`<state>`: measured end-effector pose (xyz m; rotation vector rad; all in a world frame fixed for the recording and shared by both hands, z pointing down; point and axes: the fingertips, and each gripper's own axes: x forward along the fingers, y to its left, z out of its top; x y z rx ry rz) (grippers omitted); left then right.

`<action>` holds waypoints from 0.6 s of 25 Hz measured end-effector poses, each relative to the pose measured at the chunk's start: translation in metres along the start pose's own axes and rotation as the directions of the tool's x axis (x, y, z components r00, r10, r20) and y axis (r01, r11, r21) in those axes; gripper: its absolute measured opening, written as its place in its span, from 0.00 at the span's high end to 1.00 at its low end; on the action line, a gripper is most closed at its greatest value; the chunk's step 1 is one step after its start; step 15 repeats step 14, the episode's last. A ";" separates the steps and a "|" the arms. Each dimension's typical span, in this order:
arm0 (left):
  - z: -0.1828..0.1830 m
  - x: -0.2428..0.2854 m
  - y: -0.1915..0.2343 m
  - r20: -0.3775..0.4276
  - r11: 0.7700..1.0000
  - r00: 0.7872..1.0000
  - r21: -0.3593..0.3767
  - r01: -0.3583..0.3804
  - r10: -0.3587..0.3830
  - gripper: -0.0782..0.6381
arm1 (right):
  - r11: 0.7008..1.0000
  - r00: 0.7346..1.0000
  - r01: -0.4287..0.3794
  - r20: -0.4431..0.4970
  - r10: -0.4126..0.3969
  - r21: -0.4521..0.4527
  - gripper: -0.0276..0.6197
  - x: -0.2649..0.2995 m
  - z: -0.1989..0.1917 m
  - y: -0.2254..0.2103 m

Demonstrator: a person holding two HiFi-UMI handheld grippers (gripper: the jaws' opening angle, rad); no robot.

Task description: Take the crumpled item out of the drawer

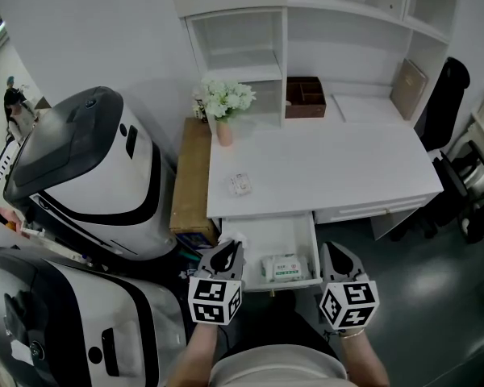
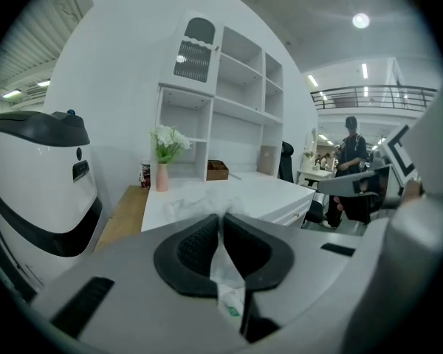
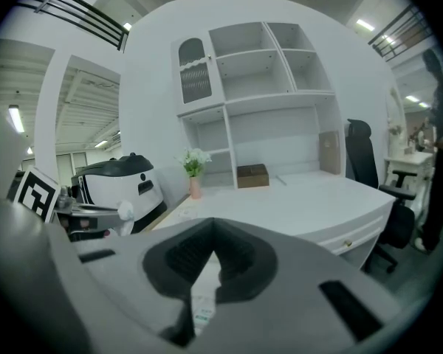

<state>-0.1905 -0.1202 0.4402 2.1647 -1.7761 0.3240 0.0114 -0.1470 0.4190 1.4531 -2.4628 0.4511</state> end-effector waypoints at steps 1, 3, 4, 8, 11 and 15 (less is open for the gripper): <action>0.000 -0.001 0.000 0.001 1.000 1.000 -0.002 -0.001 0.001 0.87 | 1.000 1.000 -0.001 0.000 0.001 -0.001 0.95 -0.001 0.000 0.001; 0.000 -0.003 0.000 0.002 1.000 1.000 -0.004 -0.003 0.003 0.87 | 1.000 1.000 -0.002 0.001 0.002 -0.003 0.95 -0.002 -0.001 0.002; 0.000 -0.003 0.000 0.003 1.000 1.000 -0.005 -0.003 0.003 0.87 | 1.000 1.000 -0.002 0.001 0.002 -0.003 0.95 -0.002 -0.001 0.002; -0.001 -0.004 -0.001 0.004 1.000 1.000 -0.007 -0.002 0.002 0.87 | 1.000 1.000 0.001 0.001 -0.001 -0.001 0.95 -0.003 -0.001 0.002; -0.001 -0.005 -0.002 0.004 1.000 1.000 -0.009 -0.001 0.001 0.87 | 1.000 1.000 0.001 -0.001 -0.001 -0.003 0.95 -0.004 -0.002 0.003; -0.002 -0.006 -0.002 0.003 1.000 1.000 -0.011 0.000 0.000 0.87 | 1.000 1.000 -0.001 -0.004 0.001 -0.004 0.95 -0.004 -0.003 0.004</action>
